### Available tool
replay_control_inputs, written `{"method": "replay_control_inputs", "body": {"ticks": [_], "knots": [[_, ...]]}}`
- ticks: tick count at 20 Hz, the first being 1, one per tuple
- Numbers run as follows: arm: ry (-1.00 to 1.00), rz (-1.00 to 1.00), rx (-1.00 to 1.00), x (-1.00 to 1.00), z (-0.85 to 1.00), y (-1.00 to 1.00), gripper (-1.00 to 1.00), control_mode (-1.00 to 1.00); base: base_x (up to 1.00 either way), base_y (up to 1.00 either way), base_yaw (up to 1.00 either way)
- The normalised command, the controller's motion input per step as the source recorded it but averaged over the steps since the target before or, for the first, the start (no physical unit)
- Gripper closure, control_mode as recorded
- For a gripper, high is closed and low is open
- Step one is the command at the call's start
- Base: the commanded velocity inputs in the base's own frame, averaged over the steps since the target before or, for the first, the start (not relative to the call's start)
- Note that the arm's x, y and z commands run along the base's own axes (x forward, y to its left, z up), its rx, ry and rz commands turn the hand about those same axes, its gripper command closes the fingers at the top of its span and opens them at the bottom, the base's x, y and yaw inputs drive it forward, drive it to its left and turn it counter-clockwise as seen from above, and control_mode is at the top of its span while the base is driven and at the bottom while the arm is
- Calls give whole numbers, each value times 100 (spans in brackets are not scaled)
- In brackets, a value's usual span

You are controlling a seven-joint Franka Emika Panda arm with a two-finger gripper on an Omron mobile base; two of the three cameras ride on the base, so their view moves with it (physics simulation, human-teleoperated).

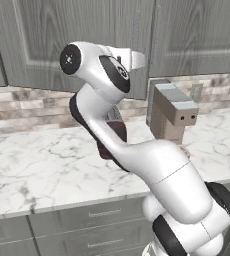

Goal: Open the cabinet. Pick the soap dispenser and place it next to the sink. Then close the cabinet.

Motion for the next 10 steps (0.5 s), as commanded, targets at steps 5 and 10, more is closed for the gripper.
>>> {"method": "replay_control_inputs", "body": {"ticks": [5, 10], "knots": [[-1, -8, -5, -41, 7, 64, 100, -100, 0, 0, 0], [0, -6, -2, -34, 11, 61, 100, -100, 0, 0, 0]]}}
